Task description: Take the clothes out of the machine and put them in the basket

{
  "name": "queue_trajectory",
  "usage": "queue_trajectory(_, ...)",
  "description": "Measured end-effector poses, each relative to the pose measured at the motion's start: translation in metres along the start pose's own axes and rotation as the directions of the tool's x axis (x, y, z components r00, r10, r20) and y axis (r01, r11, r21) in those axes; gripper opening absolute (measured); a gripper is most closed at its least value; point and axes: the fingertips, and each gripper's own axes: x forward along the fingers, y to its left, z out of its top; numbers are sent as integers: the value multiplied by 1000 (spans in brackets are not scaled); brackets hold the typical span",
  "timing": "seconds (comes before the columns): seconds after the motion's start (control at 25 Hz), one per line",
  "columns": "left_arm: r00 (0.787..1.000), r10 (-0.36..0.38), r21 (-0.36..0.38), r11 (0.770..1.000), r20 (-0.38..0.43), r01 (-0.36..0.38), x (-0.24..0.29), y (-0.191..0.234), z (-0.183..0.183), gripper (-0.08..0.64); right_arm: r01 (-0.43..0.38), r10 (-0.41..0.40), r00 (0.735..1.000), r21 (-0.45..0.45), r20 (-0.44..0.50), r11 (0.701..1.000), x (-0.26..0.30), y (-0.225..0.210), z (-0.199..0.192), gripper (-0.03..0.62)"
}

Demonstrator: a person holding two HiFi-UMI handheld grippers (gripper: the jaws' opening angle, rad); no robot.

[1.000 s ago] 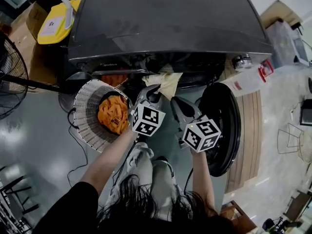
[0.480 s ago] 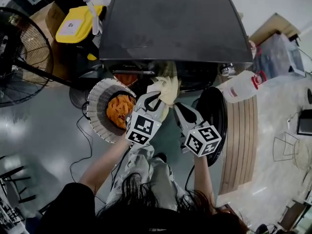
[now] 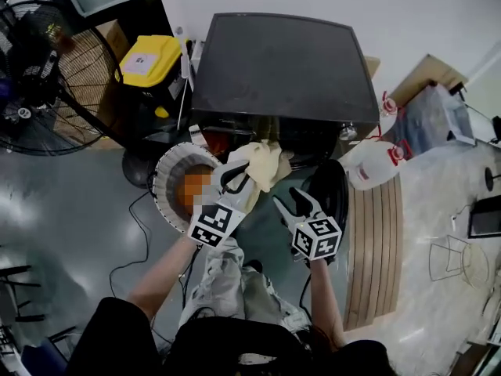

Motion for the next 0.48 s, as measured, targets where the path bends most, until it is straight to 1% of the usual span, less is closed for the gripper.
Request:
queue_trajectory(0.16, 998, 10, 29, 999, 60, -12, -39, -6, 41, 38, -13, 11, 999, -52, -43, 999, 2, 23, -4, 322)
queue_trajectory(0.32, 991, 4, 63, 998, 131, -12, -80, -17, 83, 38, -8, 0, 997, -94, -79, 996, 11, 39, -6, 406)
queue_trajectory(0.4, 986, -6, 85, 996, 164, -8, -101, -24, 103, 38, -15, 8, 996, -88, -83, 996, 19, 47, -7, 436)
queue_trajectory(0.48, 980, -9, 96, 995, 197, -10, -121, -30, 120, 38, -24, 17, 995, -72, -96, 997, 28, 56, -9, 438)
